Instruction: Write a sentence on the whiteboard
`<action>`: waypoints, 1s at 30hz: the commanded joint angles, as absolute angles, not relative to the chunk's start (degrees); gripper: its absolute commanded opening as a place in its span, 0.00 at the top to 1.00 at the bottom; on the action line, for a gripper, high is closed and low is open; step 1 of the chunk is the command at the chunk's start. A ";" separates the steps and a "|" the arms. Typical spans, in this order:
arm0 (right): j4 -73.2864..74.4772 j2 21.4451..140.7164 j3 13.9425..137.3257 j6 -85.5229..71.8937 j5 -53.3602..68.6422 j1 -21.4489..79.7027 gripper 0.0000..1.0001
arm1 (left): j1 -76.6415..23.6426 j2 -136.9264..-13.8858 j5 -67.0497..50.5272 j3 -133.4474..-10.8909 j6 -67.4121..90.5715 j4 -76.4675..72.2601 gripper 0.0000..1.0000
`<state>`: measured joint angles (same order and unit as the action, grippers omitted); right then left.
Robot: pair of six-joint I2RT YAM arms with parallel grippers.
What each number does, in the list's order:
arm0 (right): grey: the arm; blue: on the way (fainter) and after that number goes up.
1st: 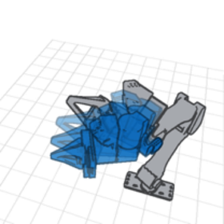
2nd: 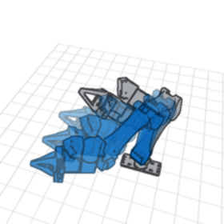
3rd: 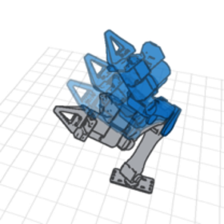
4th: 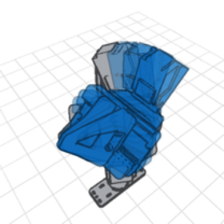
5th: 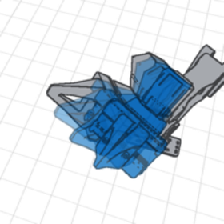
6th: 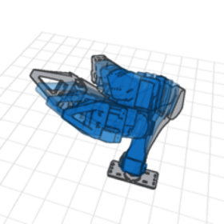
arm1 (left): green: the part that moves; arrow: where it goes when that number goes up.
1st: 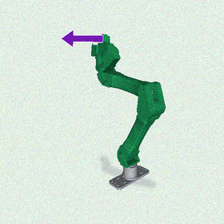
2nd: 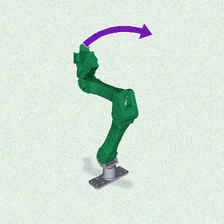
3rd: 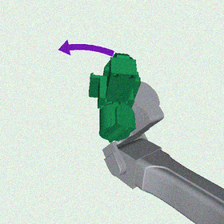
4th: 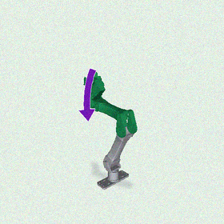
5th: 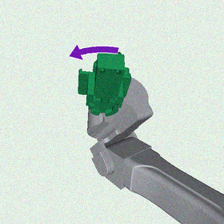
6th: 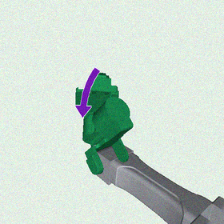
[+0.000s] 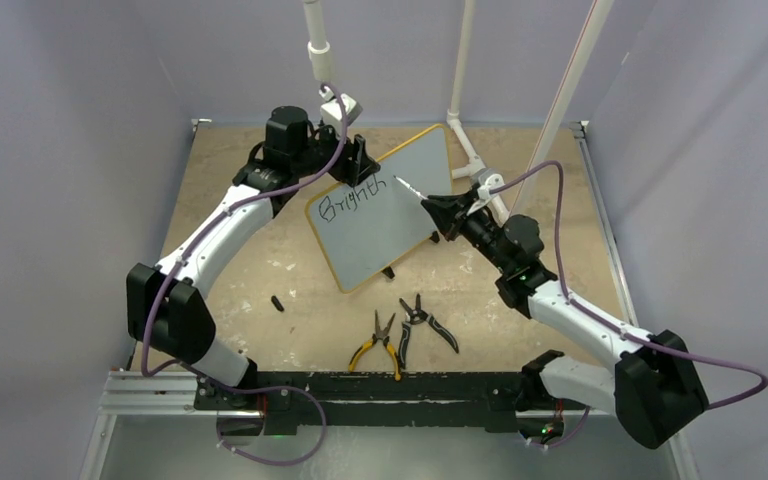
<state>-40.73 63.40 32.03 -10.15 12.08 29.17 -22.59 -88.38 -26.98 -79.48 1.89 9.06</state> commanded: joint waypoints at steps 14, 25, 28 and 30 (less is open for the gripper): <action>-42.10 66.95 36.65 -8.61 14.75 28.91 1.00 | -23.64 -88.95 -31.18 -80.78 1.57 6.61 0.86; -41.52 68.31 37.32 -8.61 14.36 28.91 1.00 | -23.64 -88.73 -31.29 -80.38 1.21 6.59 1.00; -41.02 68.96 37.83 -8.72 14.06 28.92 1.00 | -23.64 -88.68 -31.29 -80.39 1.19 6.57 1.00; -40.91 69.15 37.72 -8.75 13.34 28.89 1.00 | -23.64 -88.68 -31.29 -80.34 1.23 6.51 1.00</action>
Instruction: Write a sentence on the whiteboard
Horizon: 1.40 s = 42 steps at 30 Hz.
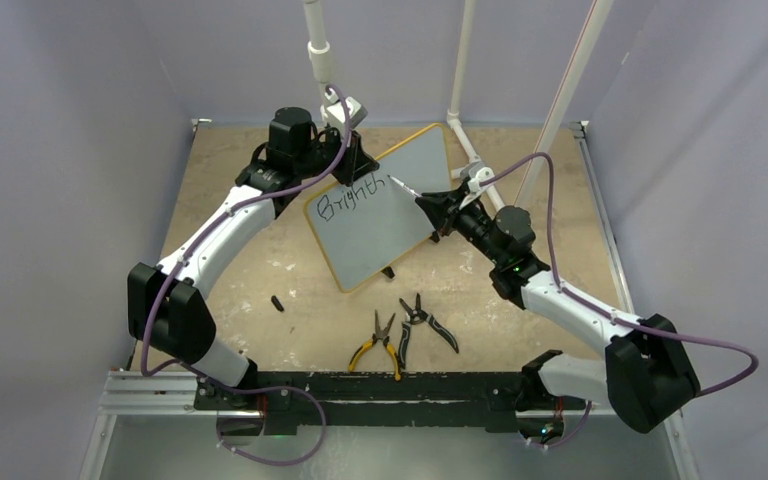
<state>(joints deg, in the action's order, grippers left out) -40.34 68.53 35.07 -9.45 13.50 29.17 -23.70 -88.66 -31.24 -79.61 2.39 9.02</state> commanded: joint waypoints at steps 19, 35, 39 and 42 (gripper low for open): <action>-42.30 67.15 36.96 -9.28 9.18 28.92 1.00 | -23.69 -88.67 -31.22 -80.34 1.13 6.50 1.00; -43.07 68.06 37.65 -8.61 14.09 29.00 1.00 | -23.73 -88.68 -31.55 -80.16 1.26 6.28 1.00; -42.62 68.13 37.64 -8.44 14.57 29.00 1.00 | -23.73 -88.68 -31.51 -80.16 1.41 6.24 1.00; -41.73 67.58 37.34 -8.20 14.38 29.09 1.00 | -23.72 -88.68 -31.59 -80.17 1.36 6.16 1.00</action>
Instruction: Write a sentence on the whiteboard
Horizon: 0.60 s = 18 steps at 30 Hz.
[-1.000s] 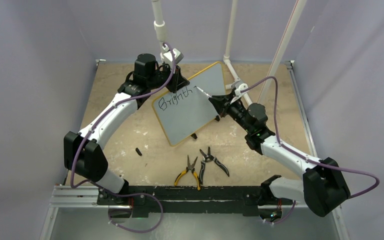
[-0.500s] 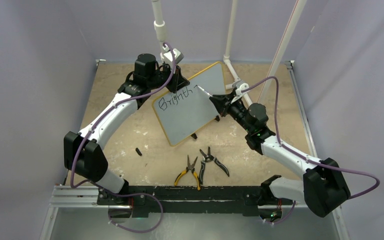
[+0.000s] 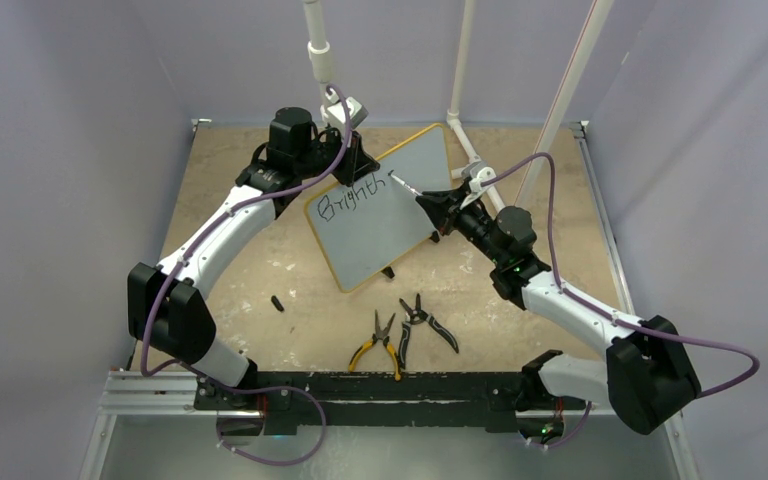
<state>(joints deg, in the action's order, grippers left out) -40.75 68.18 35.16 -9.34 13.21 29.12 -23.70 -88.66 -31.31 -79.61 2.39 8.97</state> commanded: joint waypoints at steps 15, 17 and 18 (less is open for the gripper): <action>-37.79 66.57 35.48 -8.20 11.53 29.43 1.00 | -23.73 -88.42 -31.67 -79.89 1.32 6.16 1.00; -37.66 66.71 35.68 -8.09 11.51 29.42 1.00 | -23.75 -88.40 -31.68 -79.89 1.27 6.15 1.00; -37.61 66.71 35.52 -8.13 11.33 29.37 1.00 | -23.74 -88.36 -31.66 -79.89 1.29 6.15 1.00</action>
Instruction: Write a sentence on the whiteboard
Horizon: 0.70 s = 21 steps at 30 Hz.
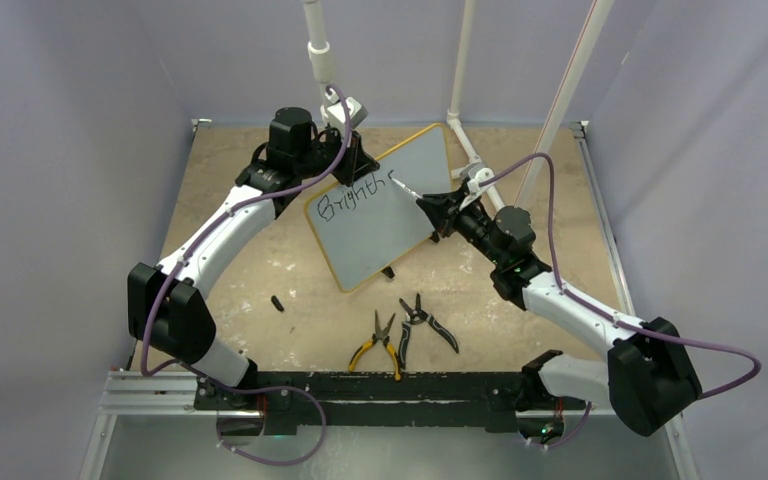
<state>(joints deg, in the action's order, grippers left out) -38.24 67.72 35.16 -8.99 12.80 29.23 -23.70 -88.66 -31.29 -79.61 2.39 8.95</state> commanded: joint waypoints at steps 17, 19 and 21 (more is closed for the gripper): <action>-39.87 63.33 35.07 -9.36 5.99 29.43 1.00 | -23.79 -88.15 -31.64 -79.63 1.26 6.06 1.00; -39.87 63.85 35.53 -9.23 5.86 29.44 1.00 | -23.79 -88.18 -31.68 -79.63 1.31 6.01 1.00; -40.02 64.42 35.91 -9.32 5.75 29.43 1.00 | -23.82 -88.15 -31.72 -79.68 1.32 6.02 1.00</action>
